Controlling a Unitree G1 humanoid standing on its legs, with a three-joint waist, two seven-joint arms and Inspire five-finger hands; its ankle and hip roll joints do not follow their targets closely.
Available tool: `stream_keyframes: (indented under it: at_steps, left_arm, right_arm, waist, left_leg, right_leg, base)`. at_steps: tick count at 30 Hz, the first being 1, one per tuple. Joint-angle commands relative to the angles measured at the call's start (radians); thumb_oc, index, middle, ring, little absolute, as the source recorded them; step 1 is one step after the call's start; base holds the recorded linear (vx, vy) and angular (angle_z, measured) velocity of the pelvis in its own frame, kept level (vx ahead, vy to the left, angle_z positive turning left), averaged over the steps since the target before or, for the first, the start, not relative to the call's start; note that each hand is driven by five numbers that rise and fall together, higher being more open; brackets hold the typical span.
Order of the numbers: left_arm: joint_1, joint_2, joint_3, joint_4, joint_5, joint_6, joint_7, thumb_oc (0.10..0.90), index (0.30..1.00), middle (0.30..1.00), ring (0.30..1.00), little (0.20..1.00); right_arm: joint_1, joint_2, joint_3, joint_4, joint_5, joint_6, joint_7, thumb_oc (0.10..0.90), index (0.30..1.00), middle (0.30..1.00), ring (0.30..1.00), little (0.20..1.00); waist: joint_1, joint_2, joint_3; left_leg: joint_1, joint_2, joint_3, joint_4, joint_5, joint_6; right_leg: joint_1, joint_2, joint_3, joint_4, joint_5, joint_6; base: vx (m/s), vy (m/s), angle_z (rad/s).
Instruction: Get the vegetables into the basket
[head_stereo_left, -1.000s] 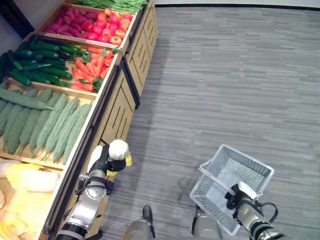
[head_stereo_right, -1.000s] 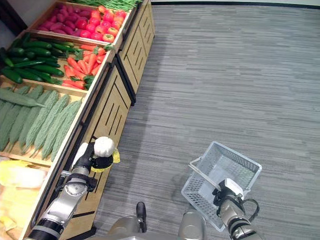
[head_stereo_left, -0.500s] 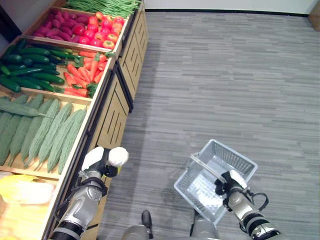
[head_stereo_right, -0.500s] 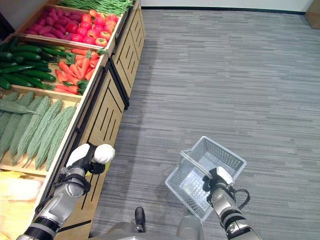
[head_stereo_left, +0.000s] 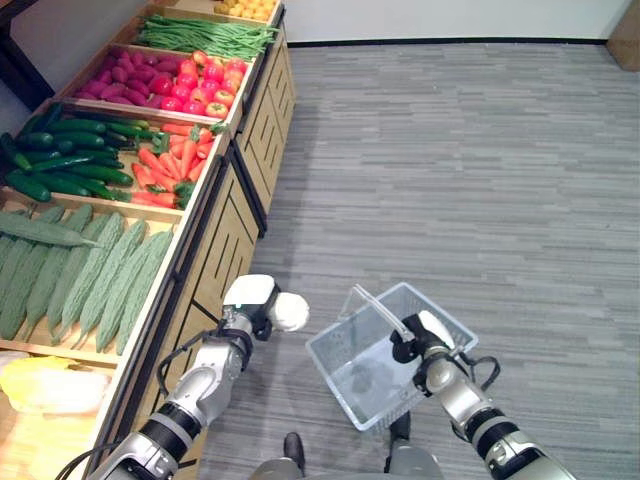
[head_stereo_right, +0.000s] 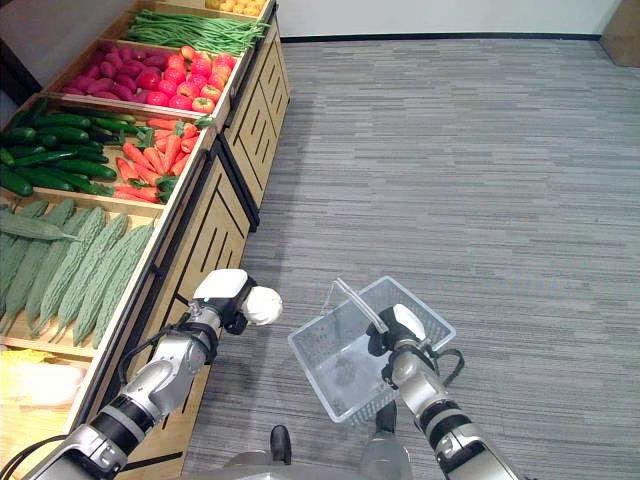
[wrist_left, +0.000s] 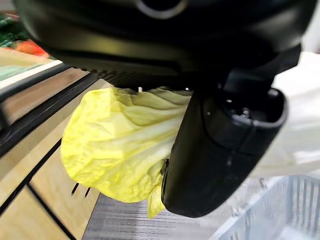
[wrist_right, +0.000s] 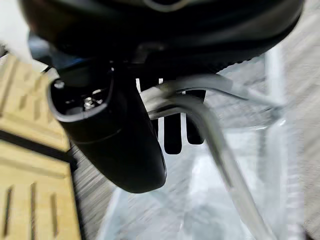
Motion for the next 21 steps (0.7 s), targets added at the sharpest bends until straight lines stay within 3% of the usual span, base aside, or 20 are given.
stream_keyframes:
  at_steps: [1,12,14,16,21]
  left_arm:
    - [-0.125,0.014,-0.014,0.013,0.065,-0.031,0.024,0.400,0.300,0.300,0.300,0.300]
    - [-0.190,-0.082,-0.097,0.152,0.113,-0.042,-0.003,0.400,0.300,0.300,0.300,0.300]
    - [-0.189,-0.094,-0.103,0.168,0.110,-0.052,-0.016,0.400,0.300,0.300,0.300,0.300]
    - [-0.174,-0.092,-0.088,0.184,0.089,-0.065,-0.036,0.400,0.300,0.300,0.300,0.300]
    - [-0.160,-0.074,-0.071,0.167,0.078,-0.093,-0.074,0.400,0.300,0.300,0.300,0.300]
  right_arm:
    - [-0.159,0.053,-0.009,-0.127,0.005,-0.109,-0.025,0.400,0.300,0.300,0.300,0.300]
    - [-0.128,0.030,0.035,-0.405,0.091,-0.143,0.021,0.400,0.300,0.300,0.300,0.300]
    - [-0.122,0.024,0.030,-0.484,0.159,-0.163,0.025,0.400,0.300,0.300,0.300,0.300]
    - [-0.063,0.039,0.019,-0.577,0.429,-0.179,0.070,0.400,0.300,0.300,0.300,0.300]
    - [-0.047,-0.004,0.025,-0.684,0.555,-0.169,0.124,0.400,0.300,0.300,0.300,0.300]
  waist:
    - [-0.009,-0.030,-0.025]
    - [-0.046,-0.032,-0.013]
    - [-0.053,-0.036,-0.012]
    - [-0.059,-0.041,-0.011]
    - [-0.057,-0.050,-0.016]
  left_leg:
    - [-0.067,0.014,-0.039,-0.002,0.009,-0.017]
    - [-0.073,0.022,-0.010,-0.005,0.011,-0.018]
    - [-0.068,0.024,-0.004,-0.005,0.009,-0.018]
    - [-0.061,0.026,0.006,-0.004,0.009,-0.018]
    - [-0.053,0.030,0.015,-0.005,0.009,-0.021]
  right_leg:
    - [0.047,-0.048,0.010,0.055,-0.134,0.067]
    - [0.022,-0.039,0.041,0.050,-0.125,0.068]
    - [0.023,-0.037,0.046,0.047,-0.124,0.068]
    - [0.022,-0.034,0.054,0.046,-0.120,0.068]
    - [0.023,-0.031,0.058,0.045,-0.117,0.067]
  base:
    - [-0.02,0.003,-0.04]
    - [-0.01,-0.003,-0.10]
    - [-0.01,-0.021,-0.07]
    - [-0.02,-0.006,-0.13]
    - [-0.01,-0.017,-0.06]
